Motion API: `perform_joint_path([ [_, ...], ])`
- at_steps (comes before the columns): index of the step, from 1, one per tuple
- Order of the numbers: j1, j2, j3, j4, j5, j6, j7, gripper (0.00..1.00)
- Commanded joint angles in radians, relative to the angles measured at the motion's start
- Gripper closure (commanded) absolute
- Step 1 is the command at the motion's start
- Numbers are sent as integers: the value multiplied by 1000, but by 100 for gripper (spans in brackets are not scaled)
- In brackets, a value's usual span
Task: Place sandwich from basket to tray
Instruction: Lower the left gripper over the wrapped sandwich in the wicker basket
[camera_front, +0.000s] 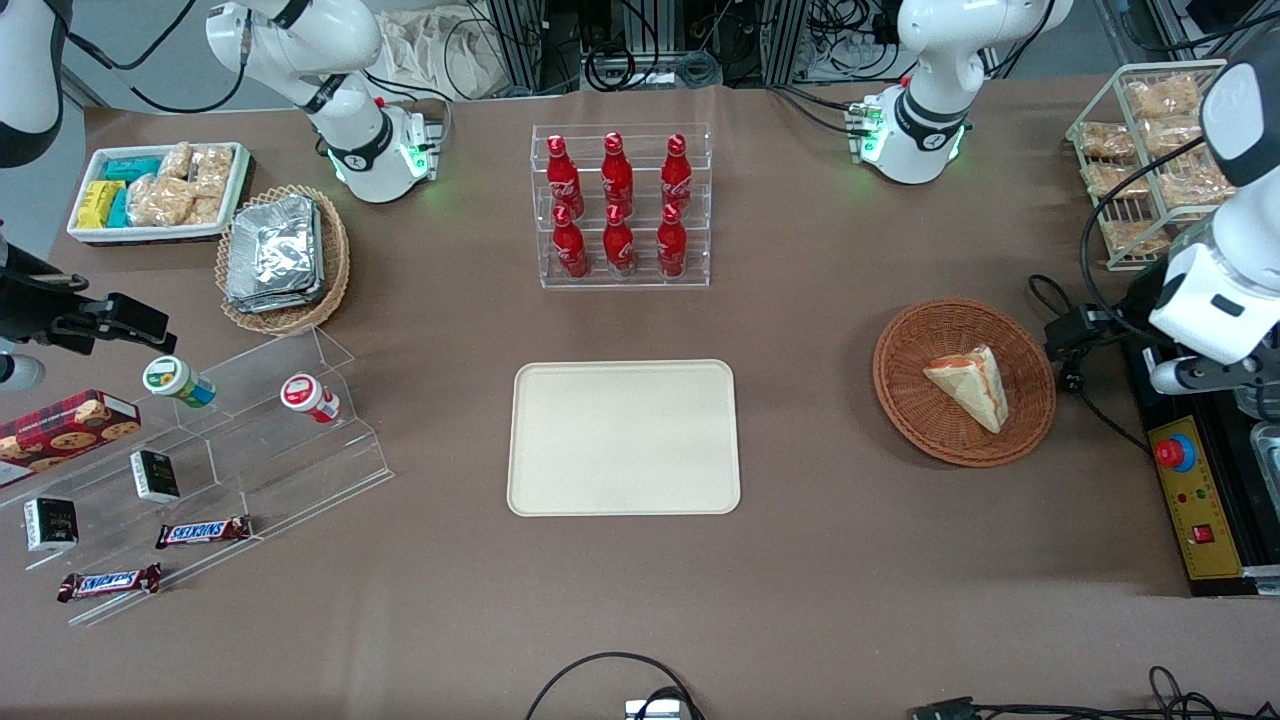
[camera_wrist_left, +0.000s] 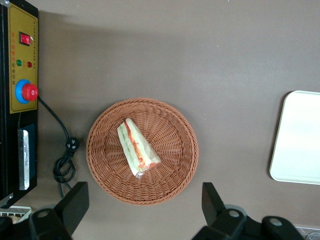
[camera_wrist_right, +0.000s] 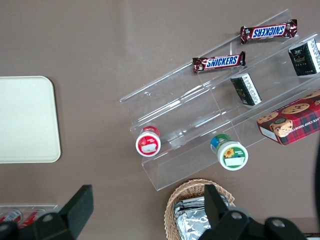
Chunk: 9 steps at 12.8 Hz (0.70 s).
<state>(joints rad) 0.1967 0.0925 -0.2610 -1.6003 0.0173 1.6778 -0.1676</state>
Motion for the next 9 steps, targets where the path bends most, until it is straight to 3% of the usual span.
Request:
perform_joint_path([
  [1, -5, 43, 0, 43, 18, -33, 1, 0],
  [5, 1, 98, 2, -2, 12, -46, -21, 0],
  [9, 9, 61, 8, -339, 13, 318, -211, 0],
])
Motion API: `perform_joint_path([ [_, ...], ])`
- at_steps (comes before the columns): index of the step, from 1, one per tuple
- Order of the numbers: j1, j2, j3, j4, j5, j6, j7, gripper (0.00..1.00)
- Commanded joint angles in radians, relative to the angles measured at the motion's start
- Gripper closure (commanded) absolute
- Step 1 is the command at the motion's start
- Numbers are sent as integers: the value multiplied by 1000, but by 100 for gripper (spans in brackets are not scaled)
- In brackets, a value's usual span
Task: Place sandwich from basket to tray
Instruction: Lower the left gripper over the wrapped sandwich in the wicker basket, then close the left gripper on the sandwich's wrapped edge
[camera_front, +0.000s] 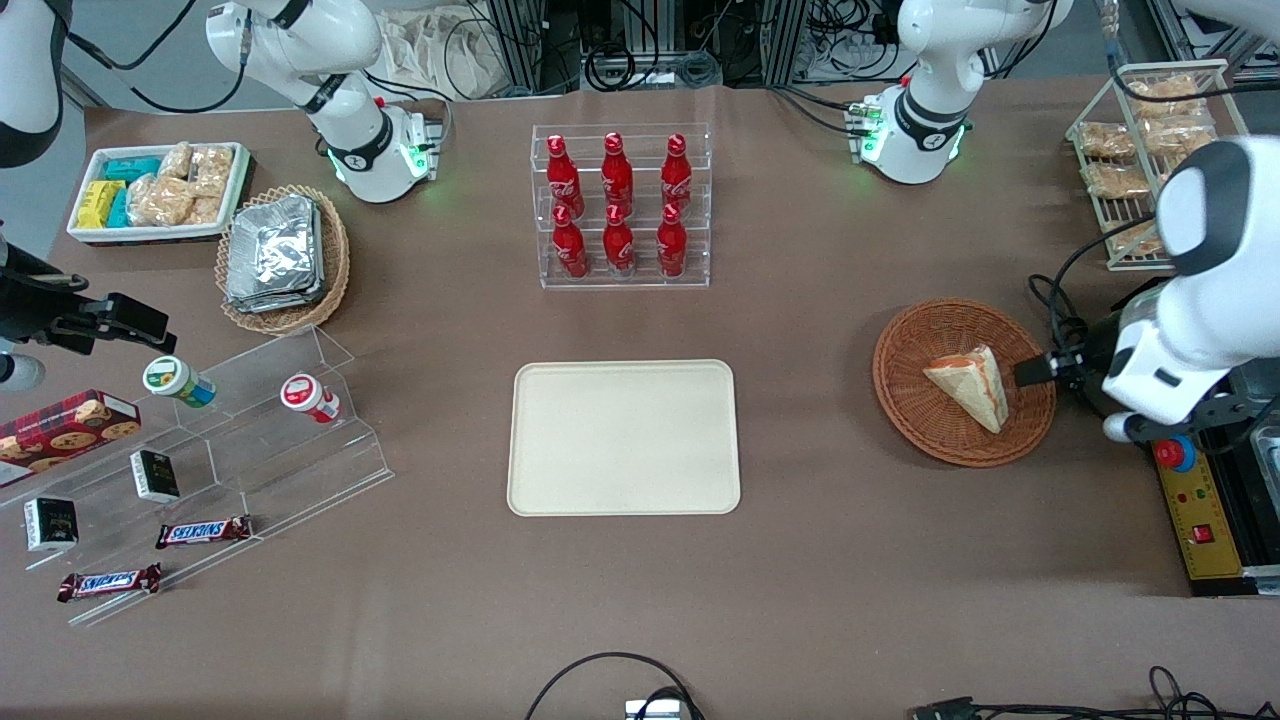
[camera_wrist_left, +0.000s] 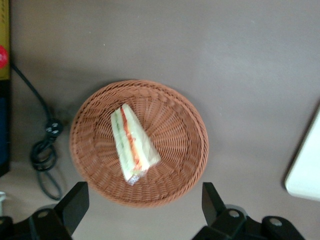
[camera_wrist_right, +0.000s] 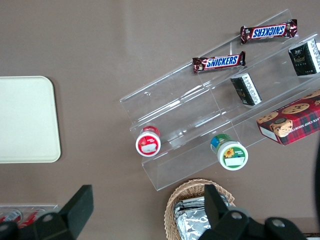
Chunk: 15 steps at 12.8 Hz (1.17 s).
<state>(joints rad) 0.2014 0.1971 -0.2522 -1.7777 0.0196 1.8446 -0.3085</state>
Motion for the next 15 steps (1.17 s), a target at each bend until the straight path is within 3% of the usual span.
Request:
perform_joint_path([
  [1, 7, -42, 4, -231, 11, 251, -111, 0],
  [5, 53, 2, 5, -324, 14, 320, -367, 0],
  [8, 69, 4, 11, -361, 14, 320, -457, 0],
  [15, 67, 79, 13, -417, 2, 355, -517, 0],
])
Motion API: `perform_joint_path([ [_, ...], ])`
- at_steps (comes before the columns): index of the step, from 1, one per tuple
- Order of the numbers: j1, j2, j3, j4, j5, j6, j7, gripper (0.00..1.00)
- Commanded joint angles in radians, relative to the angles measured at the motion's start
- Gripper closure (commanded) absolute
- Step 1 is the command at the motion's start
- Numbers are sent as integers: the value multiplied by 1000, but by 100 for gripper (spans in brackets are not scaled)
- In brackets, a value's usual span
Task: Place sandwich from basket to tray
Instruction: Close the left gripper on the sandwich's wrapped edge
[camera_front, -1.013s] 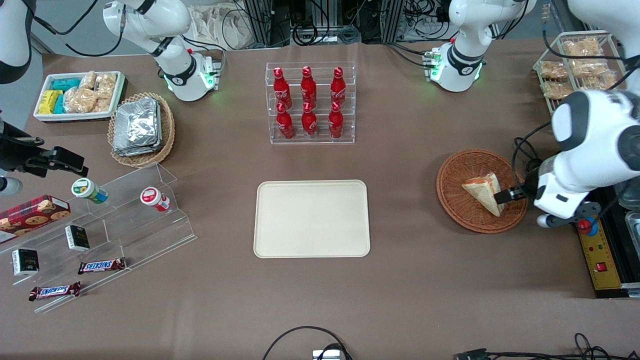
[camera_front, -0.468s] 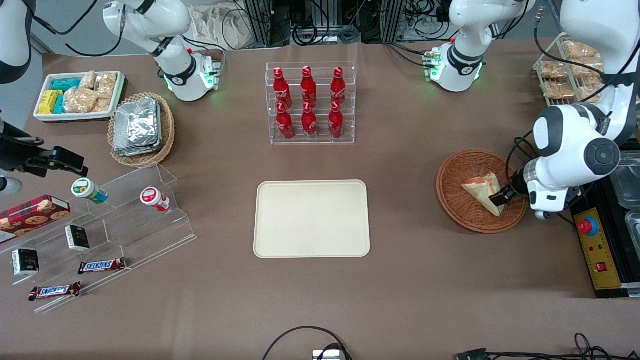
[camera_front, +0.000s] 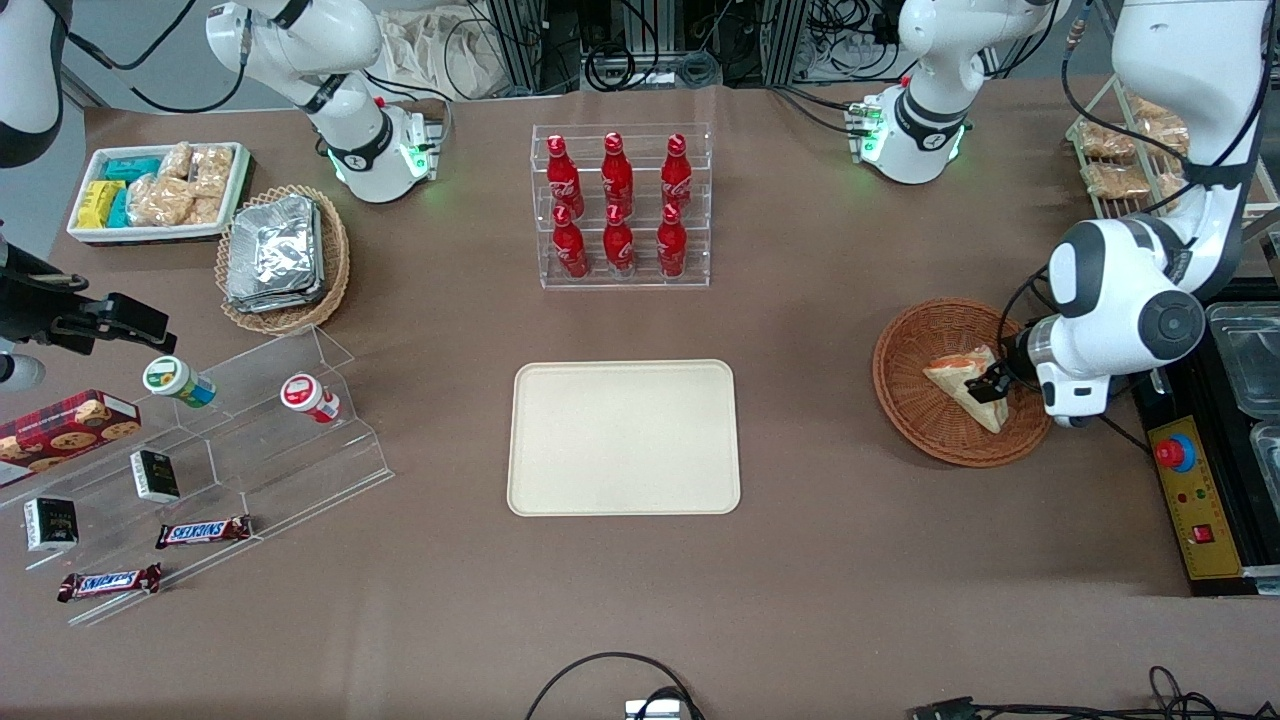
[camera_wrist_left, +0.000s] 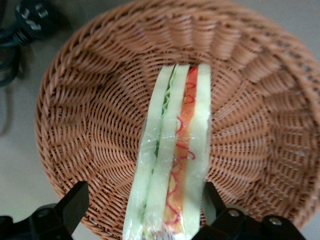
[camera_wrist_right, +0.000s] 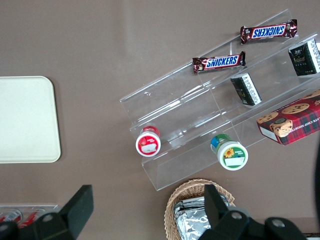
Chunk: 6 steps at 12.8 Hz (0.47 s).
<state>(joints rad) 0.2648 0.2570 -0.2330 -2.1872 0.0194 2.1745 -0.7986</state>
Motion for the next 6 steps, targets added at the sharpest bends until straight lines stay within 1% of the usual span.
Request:
perform_joint_path([
  [1, 4, 30, -8, -8, -2, 28, -42, 0],
  [2, -2, 50, -9, -5, -3, 30, -62, 0],
  [3, -7, 63, -9, 0, -1, 33, -67, 3],
  [4, -12, 67, -11, 9, 1, 28, -68, 37],
  [5, -18, 64, -11, 23, 7, 21, -57, 93],
  [6, -18, 59, -14, 38, 7, 15, -57, 100],
])
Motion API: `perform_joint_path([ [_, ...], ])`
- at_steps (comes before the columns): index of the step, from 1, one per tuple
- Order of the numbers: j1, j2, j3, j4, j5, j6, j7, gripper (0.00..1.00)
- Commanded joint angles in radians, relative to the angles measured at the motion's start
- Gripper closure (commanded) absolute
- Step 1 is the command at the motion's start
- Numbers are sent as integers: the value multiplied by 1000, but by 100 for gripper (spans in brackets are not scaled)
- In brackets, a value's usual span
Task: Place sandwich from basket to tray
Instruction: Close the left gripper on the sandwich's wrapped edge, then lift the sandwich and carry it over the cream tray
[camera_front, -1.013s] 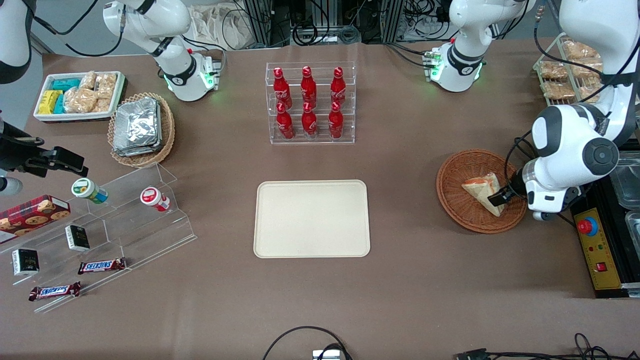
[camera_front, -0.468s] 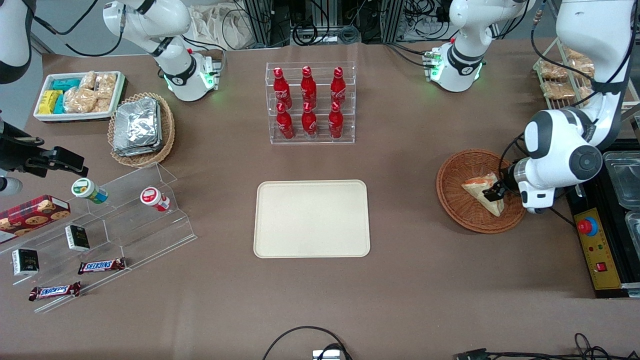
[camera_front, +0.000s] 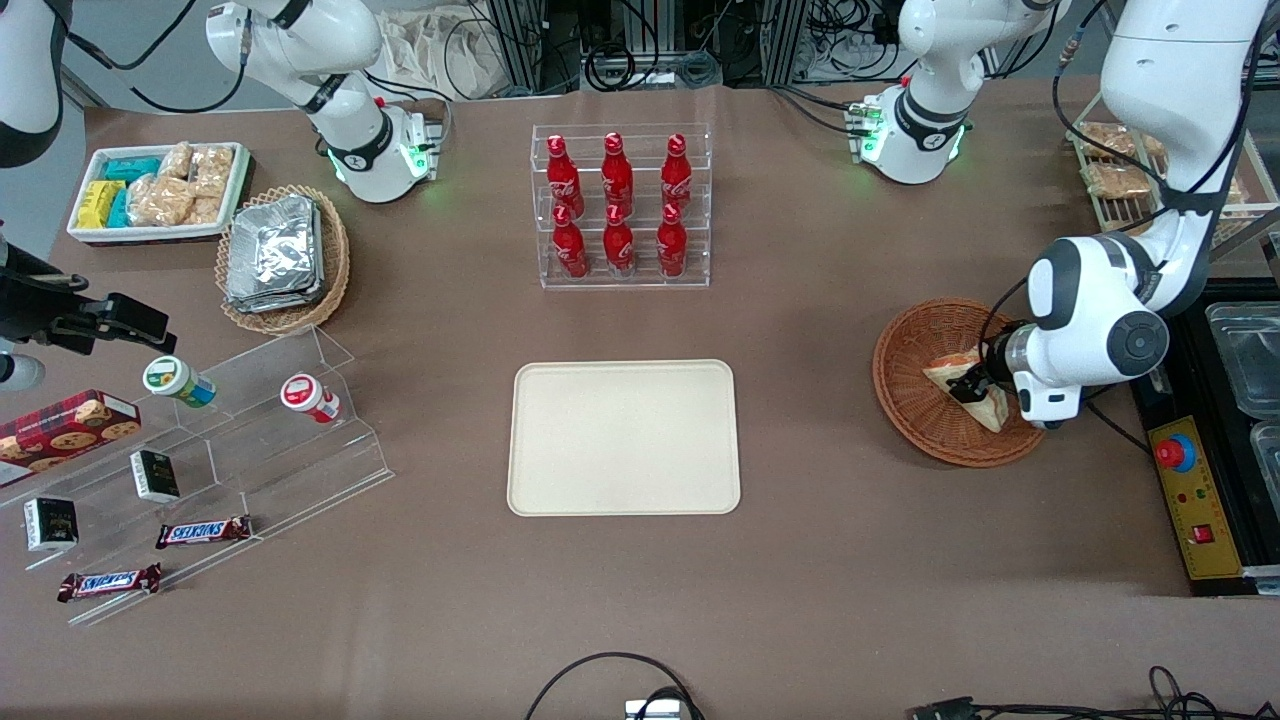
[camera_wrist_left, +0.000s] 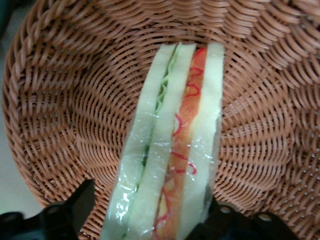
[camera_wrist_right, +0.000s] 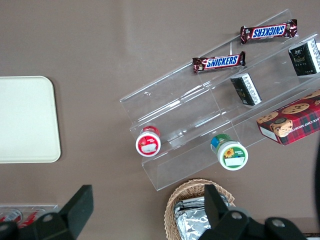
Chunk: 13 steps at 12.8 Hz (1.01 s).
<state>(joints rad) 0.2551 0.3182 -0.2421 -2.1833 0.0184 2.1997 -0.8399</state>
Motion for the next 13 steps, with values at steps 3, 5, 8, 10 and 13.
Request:
perform_joint_path([
  [3, -8, -4, -6, 159, 14, -206, 37, 100],
  [5, -10, -5, -11, 279, 14, -338, 122, 100],
  [8, -43, -10, -46, 477, 15, -497, 215, 100],
  [10, -113, 1, -63, 598, 14, -552, 266, 100],
  [13, -288, 62, -66, 701, 14, -540, 326, 100],
])
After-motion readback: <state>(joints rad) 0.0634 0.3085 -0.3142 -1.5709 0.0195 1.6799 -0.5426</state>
